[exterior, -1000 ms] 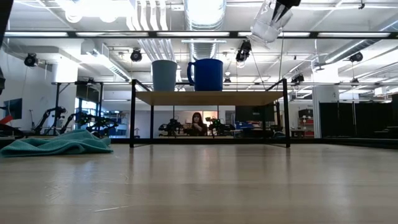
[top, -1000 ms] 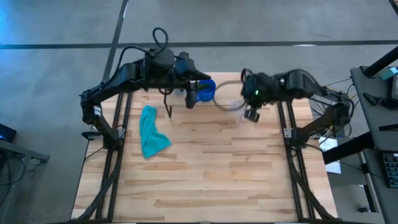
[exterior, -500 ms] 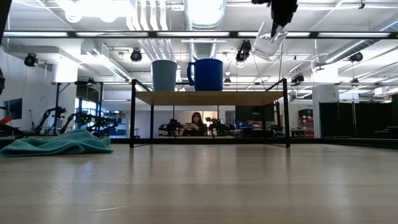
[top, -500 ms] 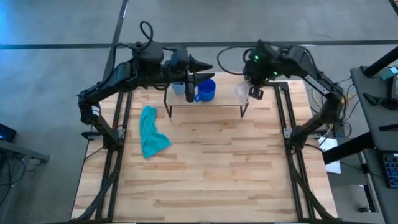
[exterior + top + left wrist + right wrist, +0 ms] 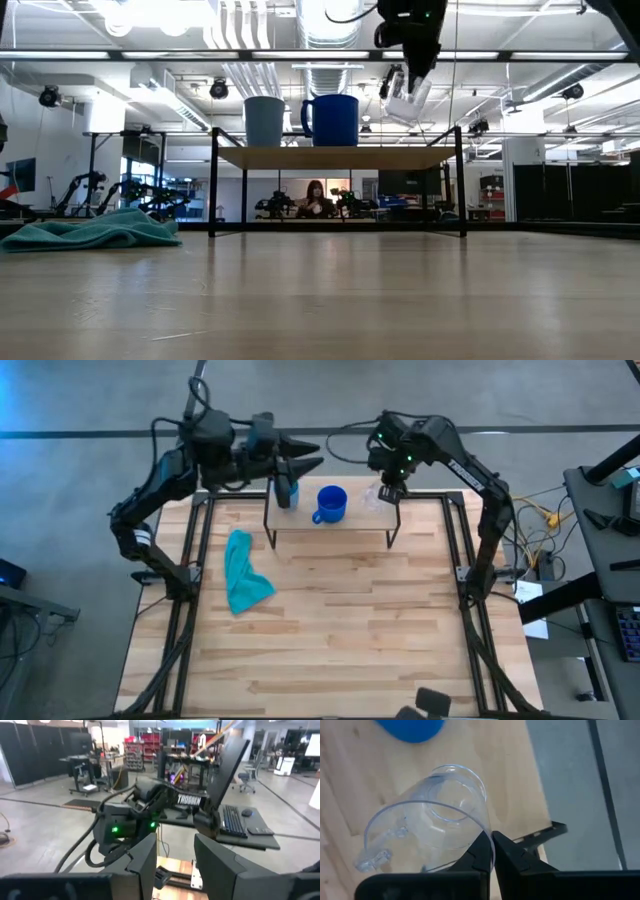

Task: Stack small to large cups/mugs on shelf
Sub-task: Put the transparent mug on the shelf

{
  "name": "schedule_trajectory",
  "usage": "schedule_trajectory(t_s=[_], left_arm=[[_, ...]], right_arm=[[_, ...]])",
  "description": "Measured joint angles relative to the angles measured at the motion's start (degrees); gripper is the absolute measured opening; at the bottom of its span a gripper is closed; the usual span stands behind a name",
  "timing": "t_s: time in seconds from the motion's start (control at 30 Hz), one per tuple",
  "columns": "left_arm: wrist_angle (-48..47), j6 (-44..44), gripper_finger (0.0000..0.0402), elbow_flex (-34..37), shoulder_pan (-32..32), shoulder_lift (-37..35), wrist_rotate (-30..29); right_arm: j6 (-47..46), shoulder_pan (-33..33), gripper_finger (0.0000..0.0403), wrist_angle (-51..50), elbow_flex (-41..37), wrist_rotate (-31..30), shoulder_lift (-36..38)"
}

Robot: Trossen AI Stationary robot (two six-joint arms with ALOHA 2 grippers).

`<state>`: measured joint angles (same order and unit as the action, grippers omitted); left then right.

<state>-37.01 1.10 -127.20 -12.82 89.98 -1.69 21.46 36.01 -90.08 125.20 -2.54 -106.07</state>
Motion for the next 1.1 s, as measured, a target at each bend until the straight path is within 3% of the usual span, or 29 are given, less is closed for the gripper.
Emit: schedule_trajectory(t_s=[0.2, 0.4, 1.1], left_arm=[[-1.9, 0.0, 0.0118, 0.0, -1.3, -1.9, -0.2], [-5.5, 0.0, 0.0118, 0.0, -2.9, -1.8, -0.2], [-9.7, -0.1, 0.0118, 0.4, -3.2, -1.5, 0.1]], right_arm=[[-1.4, 2.6, 0.0008, 0.0, 1.4, 1.2, -0.9], [-3.5, 2.6, 0.0008, 0.0, 1.1, 6.2, -0.6], [-9.9, 2.4, 0.0008, 0.1, -5.4, 6.0, -1.3]])
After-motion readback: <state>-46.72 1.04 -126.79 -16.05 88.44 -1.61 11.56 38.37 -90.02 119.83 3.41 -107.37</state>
